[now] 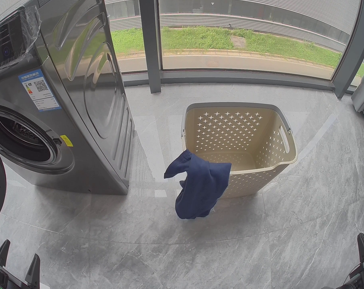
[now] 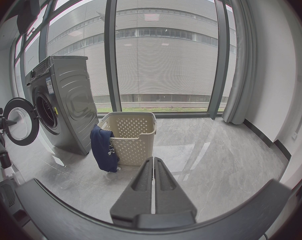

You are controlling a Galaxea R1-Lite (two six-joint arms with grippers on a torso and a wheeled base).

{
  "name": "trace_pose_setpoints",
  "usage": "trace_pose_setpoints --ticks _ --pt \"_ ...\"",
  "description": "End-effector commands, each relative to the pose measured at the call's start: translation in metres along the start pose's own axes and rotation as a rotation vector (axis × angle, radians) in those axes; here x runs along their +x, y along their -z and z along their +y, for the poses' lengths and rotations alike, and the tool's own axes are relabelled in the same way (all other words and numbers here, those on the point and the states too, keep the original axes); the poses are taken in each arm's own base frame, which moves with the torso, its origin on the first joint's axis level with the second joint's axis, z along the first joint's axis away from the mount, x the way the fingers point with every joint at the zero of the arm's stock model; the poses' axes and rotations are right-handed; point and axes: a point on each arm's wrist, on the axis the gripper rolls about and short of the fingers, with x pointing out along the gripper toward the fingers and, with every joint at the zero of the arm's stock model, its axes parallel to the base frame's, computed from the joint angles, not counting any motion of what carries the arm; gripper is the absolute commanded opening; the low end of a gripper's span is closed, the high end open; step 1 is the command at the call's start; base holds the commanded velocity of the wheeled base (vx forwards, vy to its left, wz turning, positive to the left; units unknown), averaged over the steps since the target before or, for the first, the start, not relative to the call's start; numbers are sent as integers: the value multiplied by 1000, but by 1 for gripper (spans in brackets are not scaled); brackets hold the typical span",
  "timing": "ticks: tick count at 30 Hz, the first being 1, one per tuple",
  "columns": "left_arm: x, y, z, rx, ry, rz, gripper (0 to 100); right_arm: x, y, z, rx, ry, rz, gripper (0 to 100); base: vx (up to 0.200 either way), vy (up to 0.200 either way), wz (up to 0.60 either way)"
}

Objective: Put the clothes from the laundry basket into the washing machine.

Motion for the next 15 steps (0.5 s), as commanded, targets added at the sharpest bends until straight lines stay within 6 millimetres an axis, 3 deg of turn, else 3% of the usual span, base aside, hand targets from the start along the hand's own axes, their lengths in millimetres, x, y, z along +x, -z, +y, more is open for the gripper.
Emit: trace_pose_setpoints --ticks 1,15 --pt "0 5 0 0 -2 2 100 0 5 0 -1 0 1 0 0 0 0" --pt "0 5 0 0 0 0 100 0 5 0 -3 -8 1 0 0 0 0"
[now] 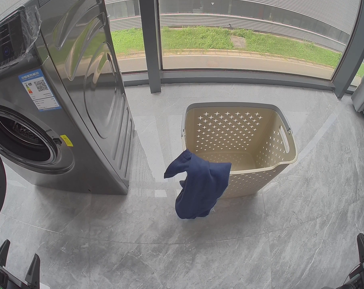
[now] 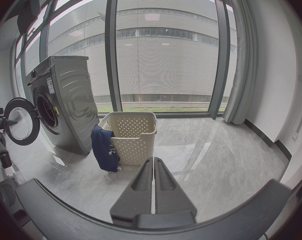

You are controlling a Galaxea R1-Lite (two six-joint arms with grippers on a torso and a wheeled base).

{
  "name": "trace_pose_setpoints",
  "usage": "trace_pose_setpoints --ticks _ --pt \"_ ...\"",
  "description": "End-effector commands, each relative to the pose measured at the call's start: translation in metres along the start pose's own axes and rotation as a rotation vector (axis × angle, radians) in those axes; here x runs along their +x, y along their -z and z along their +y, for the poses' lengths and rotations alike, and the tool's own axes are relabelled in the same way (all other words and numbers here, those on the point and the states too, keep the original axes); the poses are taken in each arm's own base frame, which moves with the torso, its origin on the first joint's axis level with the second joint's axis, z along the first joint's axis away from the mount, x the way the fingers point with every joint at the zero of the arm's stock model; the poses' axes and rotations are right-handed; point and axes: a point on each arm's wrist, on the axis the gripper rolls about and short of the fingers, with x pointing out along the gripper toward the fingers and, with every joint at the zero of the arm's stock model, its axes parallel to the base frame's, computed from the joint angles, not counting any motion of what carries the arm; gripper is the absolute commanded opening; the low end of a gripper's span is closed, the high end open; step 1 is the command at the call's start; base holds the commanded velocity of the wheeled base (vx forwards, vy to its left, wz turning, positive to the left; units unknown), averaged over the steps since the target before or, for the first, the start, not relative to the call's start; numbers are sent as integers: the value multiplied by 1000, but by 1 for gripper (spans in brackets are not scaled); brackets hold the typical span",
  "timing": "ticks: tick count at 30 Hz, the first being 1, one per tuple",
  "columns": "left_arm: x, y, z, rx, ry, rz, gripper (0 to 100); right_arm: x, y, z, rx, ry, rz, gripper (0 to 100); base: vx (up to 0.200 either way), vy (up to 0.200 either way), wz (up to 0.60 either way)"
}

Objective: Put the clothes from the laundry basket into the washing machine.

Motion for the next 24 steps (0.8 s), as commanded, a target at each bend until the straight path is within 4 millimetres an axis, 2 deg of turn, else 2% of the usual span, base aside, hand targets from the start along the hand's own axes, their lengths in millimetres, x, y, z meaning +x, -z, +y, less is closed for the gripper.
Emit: trace_pose_setpoints --ticks 1,17,24 --pt "0 5 0 0 2 0 100 0 5 0 -3 0 0 0 0 0 0" --pt "0 5 0 -3 2 0 100 0 5 0 0 0 0 0 0 0 0" --pt "0 5 0 -5 3 0 100 0 5 0 0 0 0 0 0 200 0"
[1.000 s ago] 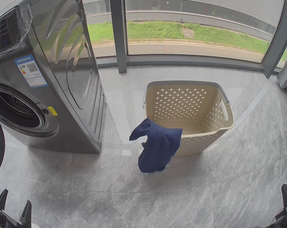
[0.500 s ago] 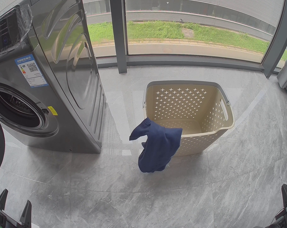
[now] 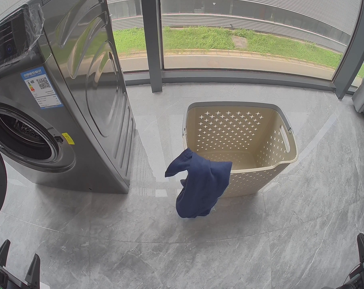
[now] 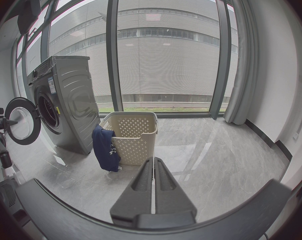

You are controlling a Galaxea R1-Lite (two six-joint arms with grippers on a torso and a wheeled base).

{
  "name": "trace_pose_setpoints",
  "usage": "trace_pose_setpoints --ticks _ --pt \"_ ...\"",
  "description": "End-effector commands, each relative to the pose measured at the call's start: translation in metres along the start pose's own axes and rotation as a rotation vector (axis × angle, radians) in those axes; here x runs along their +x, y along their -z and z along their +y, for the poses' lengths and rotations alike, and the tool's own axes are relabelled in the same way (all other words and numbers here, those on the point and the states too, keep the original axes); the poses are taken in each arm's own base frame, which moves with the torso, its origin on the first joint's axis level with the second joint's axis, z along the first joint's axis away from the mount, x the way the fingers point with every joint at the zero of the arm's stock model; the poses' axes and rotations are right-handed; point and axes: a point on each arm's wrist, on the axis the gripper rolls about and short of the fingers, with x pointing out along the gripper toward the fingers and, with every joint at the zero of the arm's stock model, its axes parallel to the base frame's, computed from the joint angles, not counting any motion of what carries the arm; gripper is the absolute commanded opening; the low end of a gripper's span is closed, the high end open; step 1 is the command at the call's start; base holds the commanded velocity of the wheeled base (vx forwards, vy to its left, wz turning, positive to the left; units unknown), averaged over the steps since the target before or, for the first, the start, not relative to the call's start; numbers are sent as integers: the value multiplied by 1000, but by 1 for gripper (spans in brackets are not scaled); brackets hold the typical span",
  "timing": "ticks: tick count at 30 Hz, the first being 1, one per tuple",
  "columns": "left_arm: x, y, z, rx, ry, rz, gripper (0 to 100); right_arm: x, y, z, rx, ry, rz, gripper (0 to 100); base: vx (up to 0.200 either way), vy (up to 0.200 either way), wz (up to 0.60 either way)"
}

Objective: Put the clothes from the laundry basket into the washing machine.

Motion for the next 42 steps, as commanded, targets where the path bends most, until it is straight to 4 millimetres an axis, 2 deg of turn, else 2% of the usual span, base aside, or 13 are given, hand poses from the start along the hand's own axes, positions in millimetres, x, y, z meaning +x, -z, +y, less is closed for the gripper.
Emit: trace_pose_setpoints --ticks 1,16,28,42 --pt "0 5 0 1 0 1 100 0 5 0 0 -1 3 0 0 200 0" --pt "0 5 0 5 -3 1 100 0 5 0 2 -3 3 0 0 0 0" --pt "0 5 0 7 -3 1 100 0 5 0 3 -3 3 0 0 -200 0" --pt "0 5 0 7 -3 1 100 0 5 0 3 -3 3 0 0 0 0"
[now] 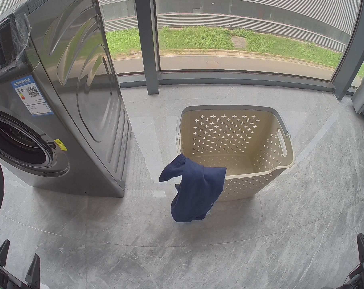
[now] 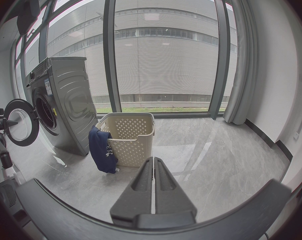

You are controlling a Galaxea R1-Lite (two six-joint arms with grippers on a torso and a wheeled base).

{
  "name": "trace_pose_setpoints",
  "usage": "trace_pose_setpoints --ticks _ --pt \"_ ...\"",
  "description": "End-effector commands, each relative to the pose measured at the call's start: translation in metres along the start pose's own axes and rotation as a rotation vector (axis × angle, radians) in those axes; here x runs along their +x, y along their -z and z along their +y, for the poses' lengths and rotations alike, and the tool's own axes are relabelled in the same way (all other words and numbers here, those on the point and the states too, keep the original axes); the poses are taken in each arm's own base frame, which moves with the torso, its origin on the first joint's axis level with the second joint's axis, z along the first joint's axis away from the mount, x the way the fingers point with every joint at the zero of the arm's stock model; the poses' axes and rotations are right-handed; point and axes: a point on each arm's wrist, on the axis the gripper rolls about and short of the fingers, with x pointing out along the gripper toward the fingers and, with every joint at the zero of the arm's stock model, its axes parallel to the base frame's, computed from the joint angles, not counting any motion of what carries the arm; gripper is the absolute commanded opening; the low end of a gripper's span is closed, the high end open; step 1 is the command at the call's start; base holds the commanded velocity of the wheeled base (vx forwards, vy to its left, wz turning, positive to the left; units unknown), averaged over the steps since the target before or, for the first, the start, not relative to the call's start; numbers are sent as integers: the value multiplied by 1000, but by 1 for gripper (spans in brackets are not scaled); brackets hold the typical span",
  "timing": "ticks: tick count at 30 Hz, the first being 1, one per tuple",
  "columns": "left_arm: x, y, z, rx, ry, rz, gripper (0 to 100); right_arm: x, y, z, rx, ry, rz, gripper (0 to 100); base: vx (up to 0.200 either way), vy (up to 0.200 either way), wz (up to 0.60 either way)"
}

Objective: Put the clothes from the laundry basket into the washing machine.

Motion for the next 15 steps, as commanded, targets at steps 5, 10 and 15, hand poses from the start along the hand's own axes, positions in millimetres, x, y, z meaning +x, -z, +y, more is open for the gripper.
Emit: trace_pose_setpoints --ticks 5,10,15 --pt "0 5 0 11 10 2 100 0 5 0 0 1 1 0 0 0 0" --pt "0 5 0 17 4 -5 100 0 5 0 0 0 1 0 0 0 0" --pt "-18 -93 -1 -5 45 -266 100 0 5 0 0 0 1 0 0 0 0"
